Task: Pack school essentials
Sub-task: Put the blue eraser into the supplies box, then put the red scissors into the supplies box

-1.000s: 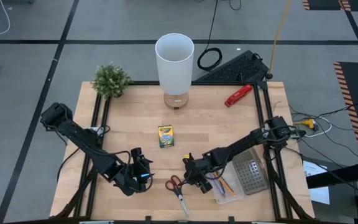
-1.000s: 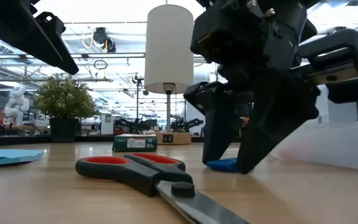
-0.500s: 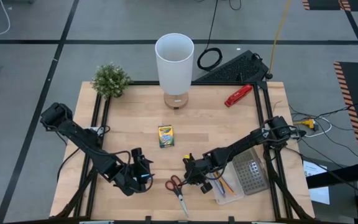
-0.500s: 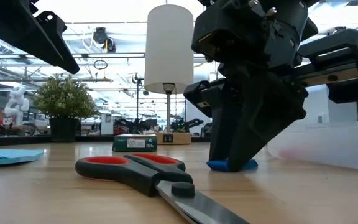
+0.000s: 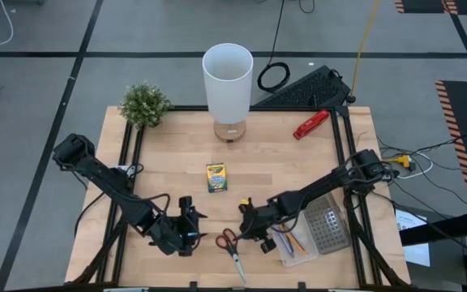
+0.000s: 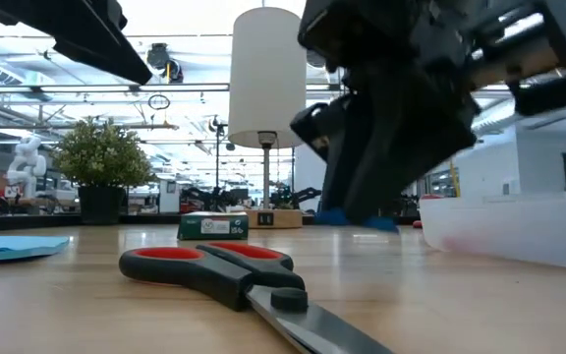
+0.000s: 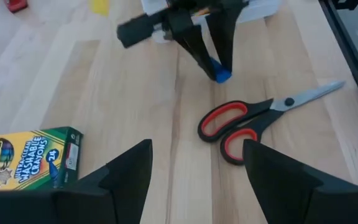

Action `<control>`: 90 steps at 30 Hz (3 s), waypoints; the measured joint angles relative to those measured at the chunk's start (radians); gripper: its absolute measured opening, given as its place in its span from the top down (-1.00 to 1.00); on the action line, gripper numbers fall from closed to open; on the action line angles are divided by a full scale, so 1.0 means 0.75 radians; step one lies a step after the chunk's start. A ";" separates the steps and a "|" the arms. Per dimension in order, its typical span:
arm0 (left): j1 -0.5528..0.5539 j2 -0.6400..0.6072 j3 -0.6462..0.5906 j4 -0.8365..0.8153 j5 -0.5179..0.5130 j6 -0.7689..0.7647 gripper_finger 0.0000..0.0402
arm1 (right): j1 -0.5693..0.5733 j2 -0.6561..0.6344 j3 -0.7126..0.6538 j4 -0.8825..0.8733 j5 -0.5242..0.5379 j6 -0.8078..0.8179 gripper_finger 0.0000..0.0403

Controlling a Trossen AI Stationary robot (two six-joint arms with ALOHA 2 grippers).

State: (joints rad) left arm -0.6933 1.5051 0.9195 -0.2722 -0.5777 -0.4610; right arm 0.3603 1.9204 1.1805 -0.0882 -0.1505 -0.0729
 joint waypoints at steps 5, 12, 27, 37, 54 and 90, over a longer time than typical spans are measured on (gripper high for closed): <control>-0.002 0.046 -0.002 0.015 0.004 0.010 -0.25 | 0.008 -0.089 0.000 -0.027 -0.003 0.083 0.63; 0.001 0.150 -0.002 0.081 0.007 0.014 -0.25 | 0.051 -0.282 0.001 -0.313 -0.001 0.325 0.63; 0.043 0.258 -0.001 0.215 0.070 0.078 -0.25 | 0.279 -0.612 -0.113 -0.709 0.310 1.094 0.63; 0.043 0.258 -0.001 0.280 0.072 0.120 -0.25 | 0.377 -0.623 -0.285 -0.710 0.304 1.518 0.63; 0.043 0.258 -0.001 0.298 0.072 0.157 -0.25 | 0.458 -0.622 -0.416 -0.682 0.345 1.923 0.63; -0.002 0.447 0.093 0.401 0.294 0.413 -0.25 | 0.470 -0.624 -0.417 -0.571 0.517 1.633 0.21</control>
State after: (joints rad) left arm -0.6949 1.8401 0.9890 0.0288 -0.3573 -0.1512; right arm 0.7132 1.4525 0.8680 -0.5165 0.2375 1.1521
